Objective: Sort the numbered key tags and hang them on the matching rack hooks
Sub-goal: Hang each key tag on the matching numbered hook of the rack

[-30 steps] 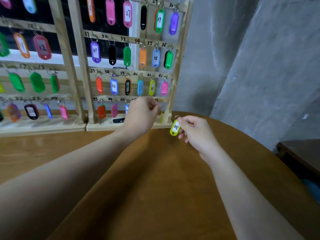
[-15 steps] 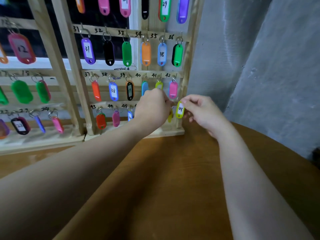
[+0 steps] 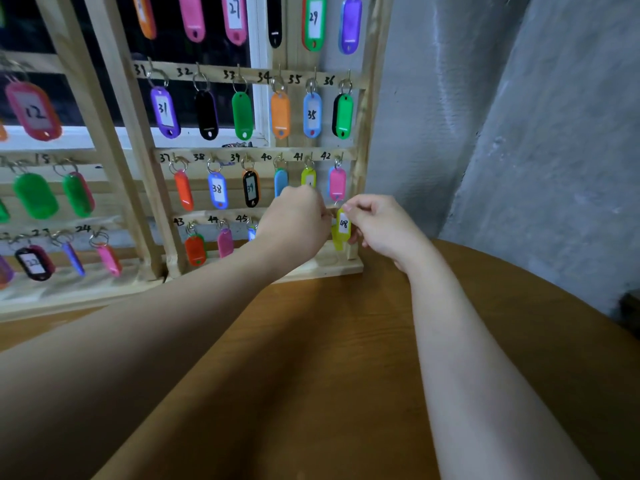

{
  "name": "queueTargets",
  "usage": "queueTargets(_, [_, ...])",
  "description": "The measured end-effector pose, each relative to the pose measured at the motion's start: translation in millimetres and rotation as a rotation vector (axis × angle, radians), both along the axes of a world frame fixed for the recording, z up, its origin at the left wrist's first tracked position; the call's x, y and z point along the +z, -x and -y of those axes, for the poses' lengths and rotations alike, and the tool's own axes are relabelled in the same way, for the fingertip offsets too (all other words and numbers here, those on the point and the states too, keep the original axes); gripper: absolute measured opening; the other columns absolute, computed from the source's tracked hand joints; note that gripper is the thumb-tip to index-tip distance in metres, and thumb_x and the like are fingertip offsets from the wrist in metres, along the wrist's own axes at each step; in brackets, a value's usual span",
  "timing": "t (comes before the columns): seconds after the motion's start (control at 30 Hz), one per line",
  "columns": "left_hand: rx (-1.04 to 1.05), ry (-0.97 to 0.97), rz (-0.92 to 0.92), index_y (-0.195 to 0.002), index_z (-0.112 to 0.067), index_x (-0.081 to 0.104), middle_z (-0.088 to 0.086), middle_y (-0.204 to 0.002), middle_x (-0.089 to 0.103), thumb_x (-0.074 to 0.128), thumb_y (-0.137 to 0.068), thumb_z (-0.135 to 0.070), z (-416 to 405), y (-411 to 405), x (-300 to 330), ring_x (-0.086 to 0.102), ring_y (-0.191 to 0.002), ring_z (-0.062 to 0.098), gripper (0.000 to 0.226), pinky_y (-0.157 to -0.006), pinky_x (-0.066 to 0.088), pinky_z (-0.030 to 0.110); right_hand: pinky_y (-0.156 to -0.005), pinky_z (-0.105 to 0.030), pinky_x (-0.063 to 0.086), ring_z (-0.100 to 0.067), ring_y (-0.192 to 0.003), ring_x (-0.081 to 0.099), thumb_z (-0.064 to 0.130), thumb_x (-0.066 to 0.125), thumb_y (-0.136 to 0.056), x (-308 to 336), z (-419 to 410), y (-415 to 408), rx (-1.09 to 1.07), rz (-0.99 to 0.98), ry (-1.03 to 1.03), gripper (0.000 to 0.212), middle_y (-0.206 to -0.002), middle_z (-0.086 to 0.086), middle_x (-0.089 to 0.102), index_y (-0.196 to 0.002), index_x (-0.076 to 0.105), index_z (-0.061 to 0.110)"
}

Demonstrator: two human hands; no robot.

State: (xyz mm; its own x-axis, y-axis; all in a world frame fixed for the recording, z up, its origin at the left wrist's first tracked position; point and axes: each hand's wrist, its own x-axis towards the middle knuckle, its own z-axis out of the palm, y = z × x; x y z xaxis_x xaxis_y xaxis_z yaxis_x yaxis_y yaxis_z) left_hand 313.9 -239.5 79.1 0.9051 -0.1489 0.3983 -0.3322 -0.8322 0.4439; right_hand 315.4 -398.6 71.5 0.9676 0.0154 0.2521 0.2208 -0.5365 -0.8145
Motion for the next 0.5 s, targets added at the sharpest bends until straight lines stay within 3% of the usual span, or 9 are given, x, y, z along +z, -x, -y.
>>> queueTargets(0.17, [-0.023,-0.008,-0.019,-0.064,-0.012,0.064,0.009,-0.068,0.07,0.051,-0.087,-0.008,-16,12,-7,0.067,-0.055,0.03,0.027,-0.054,0.059,0.043,-0.063,-0.029,0.047,-0.006,-0.057,0.066,0.026,0.053,-0.105,-1,-3,1,-0.008,-0.015,-0.002,0.023,-0.076,0.0,0.067,-0.1,0.072,0.015])
queueTargets(0.27, [-0.029,-0.016,-0.045,-0.067,-0.012,0.065,0.006,-0.068,0.071,0.052,-0.086,-0.009,-25,23,-14,0.067,-0.055,0.028,0.023,-0.054,0.059,0.044,-0.061,-0.028,0.047,-0.003,-0.053,0.063,0.025,0.053,-0.105,-3,-2,4,-0.002,-0.038,0.007,0.022,-0.069,0.003,0.063,-0.098,0.072,0.017])
queueTargets(0.4, [-0.009,-0.027,-0.072,-0.069,-0.012,0.067,-0.005,-0.063,0.071,0.053,-0.086,-0.012,-35,38,-21,0.066,-0.054,0.02,0.022,-0.067,0.06,0.044,-0.063,-0.031,0.046,-0.008,-0.055,0.064,0.024,0.055,-0.104,-7,0,1,-0.004,-0.066,0.009,0.022,-0.063,0.003,0.061,-0.091,0.072,0.02])
queueTargets(0.5, [0.003,-0.031,-0.047,-0.068,-0.015,0.066,-0.002,-0.064,0.07,0.054,-0.086,-0.014,-42,48,-28,0.065,-0.059,0.024,0.022,-0.068,0.059,0.04,-0.064,-0.03,0.048,-0.009,-0.058,0.066,0.026,0.056,-0.104,-14,3,0,0.01,-0.111,0.069,0.024,-0.069,0.002,0.067,-0.084,0.068,0.027])
